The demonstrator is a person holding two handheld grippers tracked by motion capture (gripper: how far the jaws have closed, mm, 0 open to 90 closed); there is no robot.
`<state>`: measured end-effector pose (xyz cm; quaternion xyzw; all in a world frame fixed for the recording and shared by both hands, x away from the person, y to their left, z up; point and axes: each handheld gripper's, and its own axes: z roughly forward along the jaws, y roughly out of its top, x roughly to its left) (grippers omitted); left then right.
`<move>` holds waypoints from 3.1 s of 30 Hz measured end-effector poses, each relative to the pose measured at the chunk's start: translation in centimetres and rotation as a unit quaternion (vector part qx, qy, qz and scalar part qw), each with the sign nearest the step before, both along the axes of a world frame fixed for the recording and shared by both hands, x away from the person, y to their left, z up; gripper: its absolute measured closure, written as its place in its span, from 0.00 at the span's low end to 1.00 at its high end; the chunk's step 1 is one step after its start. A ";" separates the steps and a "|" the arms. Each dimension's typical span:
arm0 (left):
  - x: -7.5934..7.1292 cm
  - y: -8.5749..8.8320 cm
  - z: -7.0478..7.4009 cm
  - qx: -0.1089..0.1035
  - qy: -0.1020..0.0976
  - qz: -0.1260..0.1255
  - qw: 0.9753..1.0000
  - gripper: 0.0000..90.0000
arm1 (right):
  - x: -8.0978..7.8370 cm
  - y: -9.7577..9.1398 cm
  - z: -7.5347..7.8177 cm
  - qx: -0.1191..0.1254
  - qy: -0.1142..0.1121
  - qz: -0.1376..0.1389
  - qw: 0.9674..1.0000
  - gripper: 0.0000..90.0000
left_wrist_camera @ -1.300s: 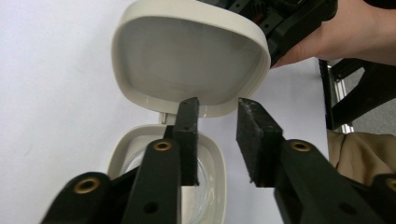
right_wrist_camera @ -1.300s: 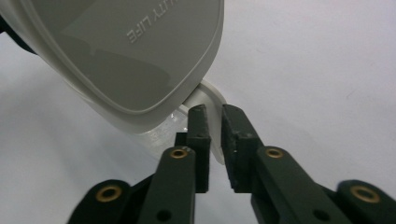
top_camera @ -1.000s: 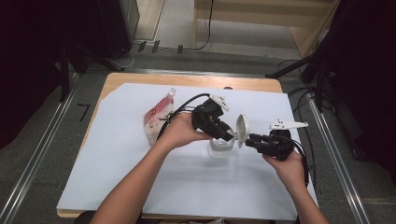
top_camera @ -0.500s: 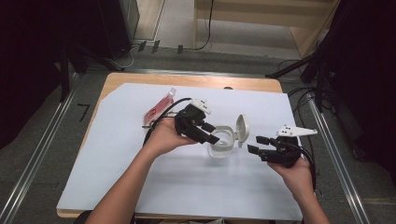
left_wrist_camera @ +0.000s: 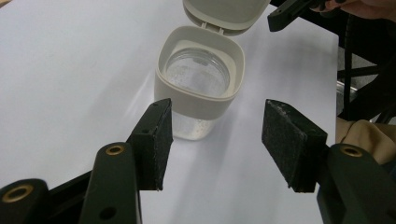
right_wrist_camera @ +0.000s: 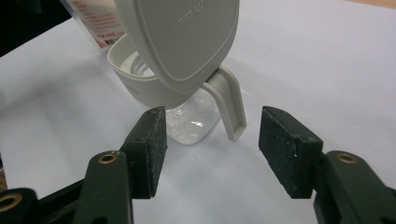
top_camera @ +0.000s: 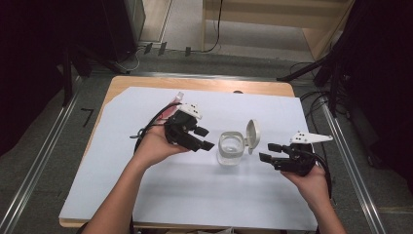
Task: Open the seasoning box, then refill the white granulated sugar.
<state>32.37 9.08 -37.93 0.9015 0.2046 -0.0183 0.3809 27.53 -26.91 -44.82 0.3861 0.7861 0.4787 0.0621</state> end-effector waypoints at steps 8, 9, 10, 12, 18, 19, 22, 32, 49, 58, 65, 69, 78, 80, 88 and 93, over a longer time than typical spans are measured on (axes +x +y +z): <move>-0.8 2.6 0.1 -0.005 0.002 0.031 1.000 0.49 | -0.3 0.6 0.5 -0.008 -0.010 0.020 1.000 0.48; -0.9 2.9 0.2 0.003 0.001 0.032 0.999 0.48 | -0.4 0.7 0.5 -0.008 -0.010 0.020 1.000 0.48; -1.0 3.1 0.2 0.000 0.001 0.035 0.999 0.48 | -0.5 0.8 0.6 -0.010 -0.007 0.023 1.000 0.49; -1.3 3.7 0.4 0.002 -0.001 0.041 0.999 0.48 | -0.8 1.0 0.7 -0.012 -0.006 0.025 1.000 0.50; -1.7 5.3 0.6 -0.004 0.000 0.060 0.998 0.49 | -1.7 1.6 1.0 -0.009 -0.007 0.048 0.999 0.57; -1.8 5.5 0.6 -0.002 0.001 0.061 0.998 0.49 | -1.9 1.9 1.1 -0.010 -0.007 0.050 0.999 0.57; -2.3 6.2 0.7 0.009 -0.002 0.057 0.998 0.49 | -2.2 2.6 1.6 -0.003 -0.007 0.059 0.998 0.58; -2.9 8.3 2.2 -0.004 -0.002 0.070 0.998 0.51 | -3.1 5.5 1.8 -0.018 -0.011 0.105 0.994 0.59; -4.7 12.5 6.6 -0.019 -0.017 0.108 0.994 0.50 | -3.4 7.4 1.2 -0.029 0.000 0.134 0.991 0.58; -4.4 16.0 5.9 -0.006 -0.040 0.167 0.985 0.48 | -3.3 7.7 1.1 -0.032 0.000 0.138 0.990 0.58; -3.3 14.9 4.4 -0.005 -0.034 0.160 0.987 0.41 | -3.2 8.0 1.0 -0.035 -0.002 0.140 0.990 0.58; -2.2 14.0 3.3 0.003 -0.021 0.172 0.985 0.41 | -3.2 8.2 0.9 -0.034 -0.004 0.141 0.989 0.58; -0.7 12.3 1.5 0.009 -0.017 0.174 0.984 0.46 | -3.1 8.6 0.7 -0.037 -0.005 0.139 0.990 0.57; -0.4 12.2 1.3 0.005 -0.019 0.179 0.984 0.48 | -3.1 8.7 0.7 -0.038 -0.007 0.140 0.989 0.57; 0.1 11.7 0.5 -0.006 -0.012 0.204 0.979 0.66 | -3.0 8.9 0.6 -0.039 -0.008 0.140 0.989 0.57; 0.3 11.6 -0.2 -0.001 -0.018 0.219 0.975 0.80 | -3.1 8.9 0.4 -0.041 -0.006 0.140 0.989 0.57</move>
